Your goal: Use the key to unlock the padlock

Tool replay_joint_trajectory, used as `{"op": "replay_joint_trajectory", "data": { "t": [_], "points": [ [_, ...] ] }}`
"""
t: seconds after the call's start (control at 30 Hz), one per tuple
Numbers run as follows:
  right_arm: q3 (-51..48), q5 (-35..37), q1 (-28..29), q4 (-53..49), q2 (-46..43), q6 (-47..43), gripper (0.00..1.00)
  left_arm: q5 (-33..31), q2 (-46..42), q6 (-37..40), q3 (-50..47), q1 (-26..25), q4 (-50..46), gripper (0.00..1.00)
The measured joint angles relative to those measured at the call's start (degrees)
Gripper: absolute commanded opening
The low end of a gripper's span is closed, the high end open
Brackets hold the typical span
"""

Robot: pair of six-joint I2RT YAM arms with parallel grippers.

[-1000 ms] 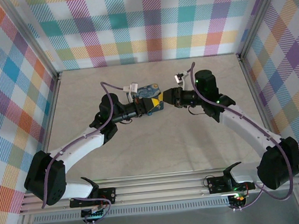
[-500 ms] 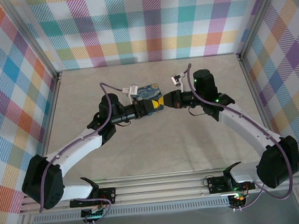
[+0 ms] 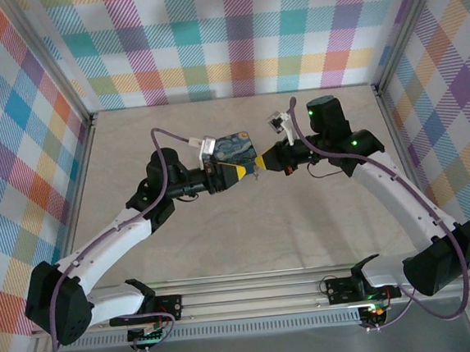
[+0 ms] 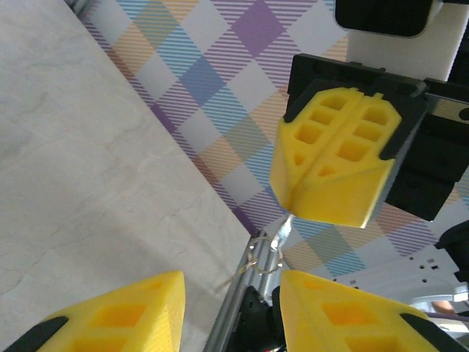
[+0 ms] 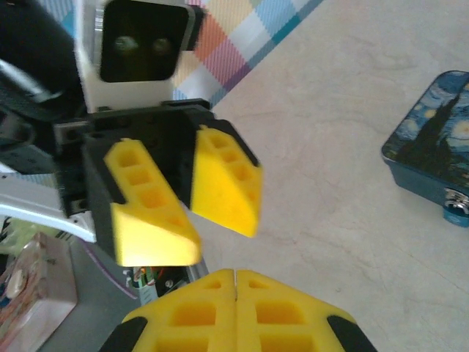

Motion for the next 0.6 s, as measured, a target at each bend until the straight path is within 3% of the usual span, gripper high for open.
{"op": "replay_joint_trajectory", "data": {
  "t": [0.33,0.6],
  "points": [
    [-0.9,-3.1,0.0,2.1,0.0,0.2,0.0,2.8,3.3,-4.7,-0.7,-1.2,11.0,0.38],
    [-2.1,-3.4,-0.1,2.8,-0.4,0.5,0.0,4.2,6.4,-6.7,-0.7,-2.5,13.9,0.35]
  ]
}}
